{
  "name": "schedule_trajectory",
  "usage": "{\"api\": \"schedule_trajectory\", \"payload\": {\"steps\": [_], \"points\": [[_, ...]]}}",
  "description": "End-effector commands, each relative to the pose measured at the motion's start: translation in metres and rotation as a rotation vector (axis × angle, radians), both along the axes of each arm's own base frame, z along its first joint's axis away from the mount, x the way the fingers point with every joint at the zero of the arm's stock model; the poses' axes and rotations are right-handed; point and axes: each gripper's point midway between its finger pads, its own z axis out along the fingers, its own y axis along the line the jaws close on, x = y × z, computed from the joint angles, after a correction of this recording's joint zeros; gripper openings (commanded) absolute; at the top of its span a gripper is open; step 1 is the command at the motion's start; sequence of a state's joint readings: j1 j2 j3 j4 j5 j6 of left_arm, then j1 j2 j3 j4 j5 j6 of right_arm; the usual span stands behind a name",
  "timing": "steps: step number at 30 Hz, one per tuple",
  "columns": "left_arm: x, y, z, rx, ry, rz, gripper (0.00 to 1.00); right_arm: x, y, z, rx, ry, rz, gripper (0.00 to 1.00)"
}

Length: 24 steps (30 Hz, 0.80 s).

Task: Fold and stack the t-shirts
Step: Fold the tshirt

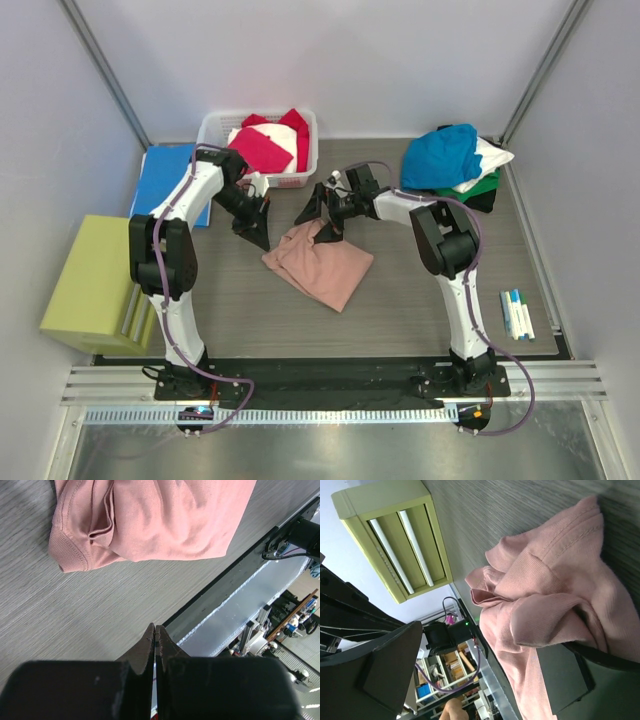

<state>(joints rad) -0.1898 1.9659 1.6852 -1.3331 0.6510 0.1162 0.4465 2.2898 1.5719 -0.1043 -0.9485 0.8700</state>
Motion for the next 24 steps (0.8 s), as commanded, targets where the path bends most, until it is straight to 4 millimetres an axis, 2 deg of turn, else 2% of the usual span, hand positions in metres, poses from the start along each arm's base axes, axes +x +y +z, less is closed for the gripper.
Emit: {"api": "schedule_trajectory", "payload": {"steps": [1, 3, 6, 9, 10, 12, 13, 15, 16, 18, 19, 21, 22, 23, 24], "points": [[-0.018, 0.001, 0.018, -0.008, 0.024, -0.018, 0.00, 0.010, -0.003, 0.022, -0.051, -0.101, -0.061, 1.00], [-0.018, 0.001, 0.017, -0.009, 0.028, -0.019, 0.00, 0.015, 0.000, 0.080, 0.013, -0.184, -0.069, 1.00], [-0.016, 0.000, 0.019, -0.012, 0.025, -0.017, 0.00, 0.006, 0.007, 0.131, 0.072, -0.244, -0.063, 1.00], [-0.015, -0.001, 0.018, -0.013, 0.023, -0.015, 0.00, -0.007, 0.013, 0.139, 0.086, -0.245, -0.041, 1.00], [-0.015, 0.000, 0.018, -0.011, 0.022, -0.015, 0.00, -0.009, 0.016, 0.137, 0.088, -0.252, -0.036, 1.00], [-0.014, 0.000, 0.017, -0.010, 0.027, -0.014, 0.00, -0.014, 0.015, 0.117, 0.084, -0.198, -0.045, 1.00], [-0.014, 0.000, 0.017, -0.010, 0.027, -0.014, 0.00, -0.018, 0.016, 0.100, 0.083, -0.166, -0.043, 1.00], [-0.014, -0.001, 0.016, -0.010, 0.028, -0.017, 0.00, -0.016, 0.018, 0.085, 0.089, -0.143, -0.052, 1.00], [-0.013, 0.000, 0.015, -0.007, 0.027, -0.017, 0.00, -0.018, 0.019, 0.066, 0.076, -0.114, -0.048, 1.00], [-0.013, 0.000, 0.017, -0.005, 0.023, -0.018, 0.00, -0.016, 0.021, 0.048, 0.075, -0.093, -0.054, 1.00], [-0.013, 0.001, 0.017, -0.004, 0.022, -0.016, 0.00, -0.018, 0.021, 0.030, 0.067, -0.053, -0.051, 1.00], [-0.013, 0.001, 0.017, -0.003, 0.019, -0.017, 0.00, -0.019, 0.023, 0.013, 0.066, -0.005, -0.060, 1.00], [-0.013, 0.001, 0.018, -0.002, 0.020, -0.016, 0.00, -0.017, 0.024, 0.011, 0.080, -0.012, -0.055, 1.00], [-0.013, 0.001, 0.017, -0.002, 0.023, -0.014, 0.00, -0.017, 0.025, -0.005, 0.067, 0.017, -0.056, 1.00], [-0.013, 0.001, 0.017, -0.002, 0.021, -0.014, 0.00, -0.016, 0.026, -0.008, 0.068, 0.027, -0.057, 1.00]]}}
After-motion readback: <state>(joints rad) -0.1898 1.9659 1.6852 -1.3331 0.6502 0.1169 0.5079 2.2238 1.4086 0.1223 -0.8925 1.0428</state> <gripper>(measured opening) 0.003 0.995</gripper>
